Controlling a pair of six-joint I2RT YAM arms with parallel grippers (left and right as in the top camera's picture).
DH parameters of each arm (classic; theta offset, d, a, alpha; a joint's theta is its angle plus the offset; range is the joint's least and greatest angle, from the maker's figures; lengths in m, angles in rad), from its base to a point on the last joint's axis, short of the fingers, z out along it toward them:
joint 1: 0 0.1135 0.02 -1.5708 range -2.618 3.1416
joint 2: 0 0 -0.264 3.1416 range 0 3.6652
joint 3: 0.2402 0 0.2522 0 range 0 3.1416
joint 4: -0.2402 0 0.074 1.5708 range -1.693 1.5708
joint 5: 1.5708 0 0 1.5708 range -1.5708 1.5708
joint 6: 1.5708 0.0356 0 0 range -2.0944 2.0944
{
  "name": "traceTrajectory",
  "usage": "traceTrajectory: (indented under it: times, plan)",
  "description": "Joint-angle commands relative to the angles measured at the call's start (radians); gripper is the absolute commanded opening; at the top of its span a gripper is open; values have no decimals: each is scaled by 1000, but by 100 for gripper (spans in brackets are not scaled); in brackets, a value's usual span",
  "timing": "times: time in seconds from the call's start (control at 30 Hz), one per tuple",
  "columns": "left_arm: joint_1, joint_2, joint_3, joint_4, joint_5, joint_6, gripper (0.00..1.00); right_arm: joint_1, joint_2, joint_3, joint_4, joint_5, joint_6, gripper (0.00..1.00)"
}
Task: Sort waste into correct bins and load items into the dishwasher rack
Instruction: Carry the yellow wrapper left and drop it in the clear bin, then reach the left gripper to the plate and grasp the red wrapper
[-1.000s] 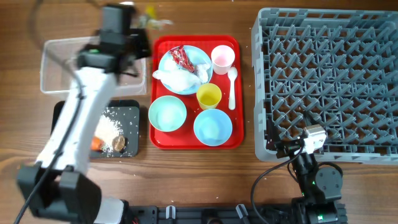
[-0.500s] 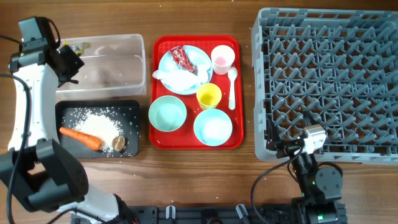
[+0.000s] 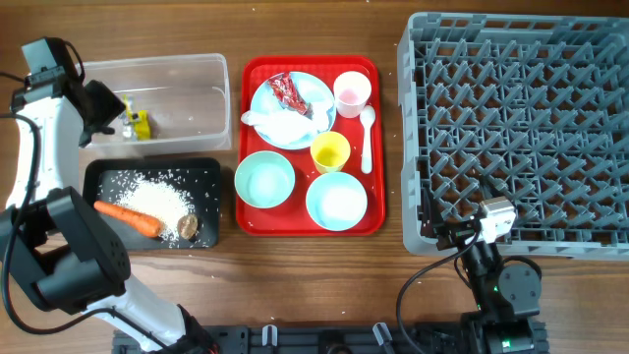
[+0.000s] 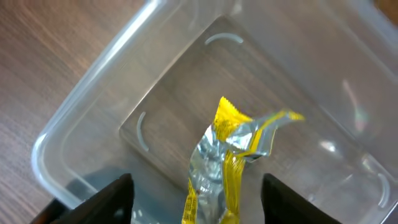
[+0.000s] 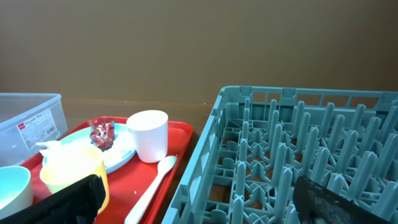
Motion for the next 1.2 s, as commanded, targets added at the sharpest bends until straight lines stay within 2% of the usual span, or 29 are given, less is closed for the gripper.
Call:
traceTrajectory:
  times: [0.0, 0.23, 0.43, 0.67, 0.83, 1.17]
  plan:
    - [-2, -43, 7, 31, 3, 2, 67, 0, -1, -1, 5, 10, -13, 100]
    - [-76, -199, 7, 43, 155, 2, 57, 0, -1, -1, 5, 10, -13, 100]
    - [-338, -220, 7, 92, 196, 5, 57, 0, -1, -1, 5, 10, -13, 100]
    - [-594, -117, 6, 192, 102, 1, 59, 0, -1, -1, 5, 10, -13, 100]
    - [-666, 2, 6, 286, 103, 1, 64, 0, -1, -1, 5, 10, -13, 100]
    - [-699, 210, 6, 425, 98, -45, 64, 0, -1, -1, 5, 10, -13, 100]
